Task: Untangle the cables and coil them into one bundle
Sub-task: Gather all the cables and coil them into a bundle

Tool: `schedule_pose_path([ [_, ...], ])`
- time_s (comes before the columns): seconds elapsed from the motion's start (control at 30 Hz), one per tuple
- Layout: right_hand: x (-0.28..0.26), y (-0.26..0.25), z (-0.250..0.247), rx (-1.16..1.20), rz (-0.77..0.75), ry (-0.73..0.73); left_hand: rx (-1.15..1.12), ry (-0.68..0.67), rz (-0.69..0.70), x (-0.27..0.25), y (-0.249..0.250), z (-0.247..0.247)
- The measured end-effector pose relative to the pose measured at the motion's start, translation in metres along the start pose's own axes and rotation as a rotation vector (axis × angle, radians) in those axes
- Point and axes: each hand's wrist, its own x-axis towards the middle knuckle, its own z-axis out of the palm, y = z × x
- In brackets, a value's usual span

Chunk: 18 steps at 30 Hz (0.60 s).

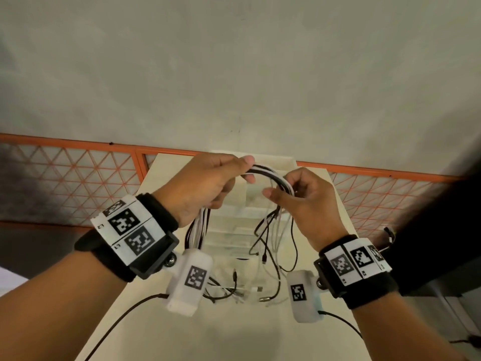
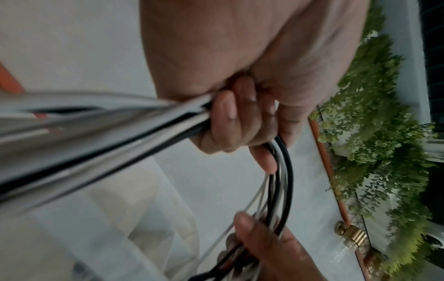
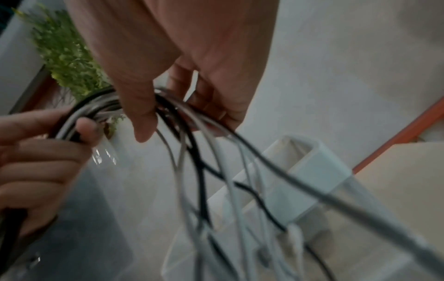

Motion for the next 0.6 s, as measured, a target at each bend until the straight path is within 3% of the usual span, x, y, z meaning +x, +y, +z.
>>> schedule_pose_path([
  [0.13,-0.005,0.023,-0.013,-0.204,0.074,-0.231,0.034,0.043,0.014,-0.002,0.009,-0.006],
  [0.27,-0.010,0.060,-0.014,-0.714,0.119,-0.267,0.020,0.033,0.015,-0.005,0.015,-0.006],
  [0.4,-0.014,0.084,-0.020,-0.855,0.269,-0.313,0.062,0.031,0.018,-0.007,0.017,-0.005],
  [0.5,-0.013,0.084,-0.030,-0.860,0.264,-0.201,0.135,0.081,-0.007,-0.008,0.012,-0.011],
  [0.6,-0.014,0.083,-0.038,-0.685,0.298,-0.036,0.111,0.138,-0.012,-0.008,0.010,-0.016],
])
